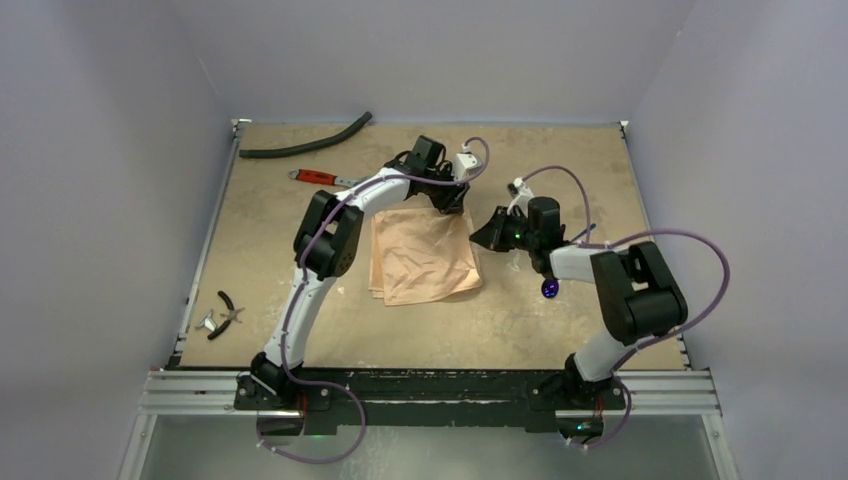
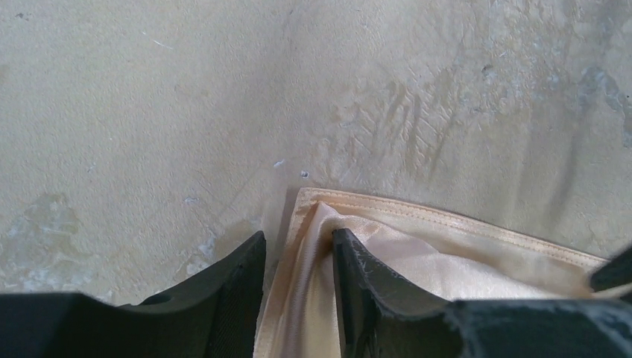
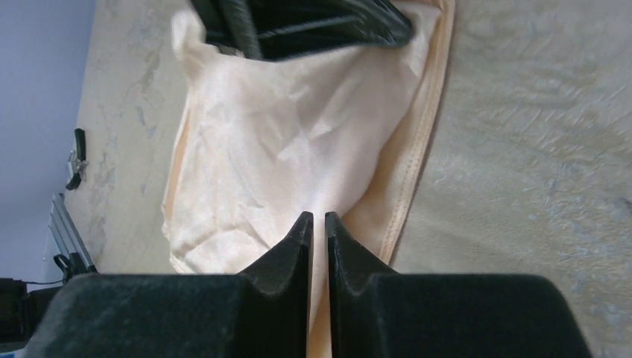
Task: Fold the napkin into a case and place the utensils inside
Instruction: Smooth out the lower triangle-folded napkin at the center of the board.
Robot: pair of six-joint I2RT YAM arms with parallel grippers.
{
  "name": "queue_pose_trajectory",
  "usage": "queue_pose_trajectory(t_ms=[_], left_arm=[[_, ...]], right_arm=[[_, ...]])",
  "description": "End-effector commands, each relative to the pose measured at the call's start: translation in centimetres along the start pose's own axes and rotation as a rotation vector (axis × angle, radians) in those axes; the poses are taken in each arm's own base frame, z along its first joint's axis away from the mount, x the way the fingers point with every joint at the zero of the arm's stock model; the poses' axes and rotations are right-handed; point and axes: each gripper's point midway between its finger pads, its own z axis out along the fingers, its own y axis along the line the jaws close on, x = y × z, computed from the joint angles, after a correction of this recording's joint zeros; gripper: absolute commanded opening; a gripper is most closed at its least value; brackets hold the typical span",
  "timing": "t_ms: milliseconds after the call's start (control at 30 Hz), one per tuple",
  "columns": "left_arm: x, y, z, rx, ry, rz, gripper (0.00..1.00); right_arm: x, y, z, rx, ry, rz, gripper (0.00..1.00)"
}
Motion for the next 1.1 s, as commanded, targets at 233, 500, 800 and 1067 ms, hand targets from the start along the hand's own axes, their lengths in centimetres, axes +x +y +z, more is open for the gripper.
queue_pose_trajectory(t_ms=[233,500,800,1067], left_arm=[[-0.1,0.3,-0.4,-0.005,-0.012,0.026,0.32],[0.5,0.2,-0.2,0.004,0.007,0.030,0.28],[1.1,0.2,0.1,0.013,0.016,0.035,0.25],[1.0,0.1,0.4,0.018,0.013,0.035,0.24]], right_arm=[[-0.3,8.3,-4.3,-0.219,-0.049,-0.192,0.00],[6.6,5.0,-3.0,-0.162,0.116,-0.042,0.00],[9.3,1.5,-3.4,-0.101,0.141,0.140,0.00],[5.6,6.5,-4.0,-0.271,0.137,0.031,0.00]])
